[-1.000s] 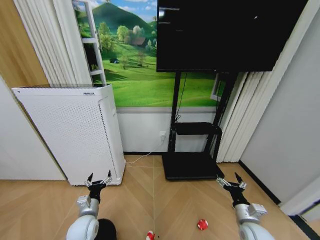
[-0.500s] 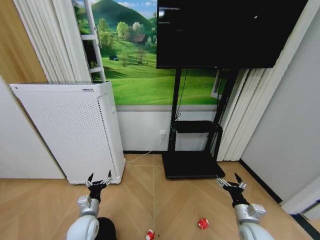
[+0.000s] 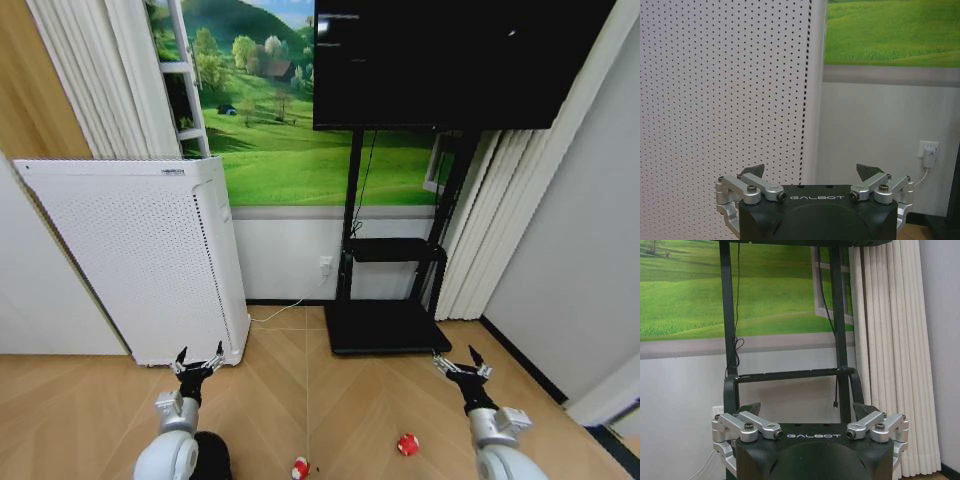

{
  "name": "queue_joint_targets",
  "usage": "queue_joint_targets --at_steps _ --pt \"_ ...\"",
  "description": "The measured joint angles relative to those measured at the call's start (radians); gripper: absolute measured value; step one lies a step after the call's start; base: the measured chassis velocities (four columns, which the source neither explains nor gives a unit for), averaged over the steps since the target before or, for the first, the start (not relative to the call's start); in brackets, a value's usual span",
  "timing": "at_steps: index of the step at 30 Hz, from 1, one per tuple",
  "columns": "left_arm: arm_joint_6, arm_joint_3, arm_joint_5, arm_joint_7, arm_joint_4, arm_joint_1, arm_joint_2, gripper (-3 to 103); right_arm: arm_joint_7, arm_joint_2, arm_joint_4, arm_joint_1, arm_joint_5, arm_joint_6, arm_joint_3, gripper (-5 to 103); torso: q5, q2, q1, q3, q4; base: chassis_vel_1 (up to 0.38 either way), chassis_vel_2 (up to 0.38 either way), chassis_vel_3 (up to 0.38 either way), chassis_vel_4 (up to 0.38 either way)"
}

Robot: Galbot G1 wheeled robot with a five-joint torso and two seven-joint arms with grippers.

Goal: Pick up the trash bin and place the garbage on the floor into it.

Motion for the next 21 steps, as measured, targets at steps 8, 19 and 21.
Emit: queue_joint_targets --at_steps 8,19,21 --pt "0.0 0.001 -0.001 0.002 0.001 0.0 0.0 100 0.0 0.001 0.0 0.001 -0.002 0.001 0.0 100 0.0 -0.034 -0.011 -0.023 0.0 0.0 0.0 0.0 0.0" --pt "0.001 0.002 -0.002 0.003 0.001 0.0 0.0 100 0.0 0.001 -0.002 0.002 -0.004 0.001 -0.001 100 0.0 -0.076 -0.025 -0.051 0.0 0.0 0.0 0.0 0.0" --pt "0.001 0.002 -0.002 0.003 0.001 0.001 0.0 100 0.0 0.001 -0.003 0.002 -0.004 0.002 -0.001 100 0.0 -0.083 -0.027 -0.055 0.0001 0.0 0.0 0.0 0.0"
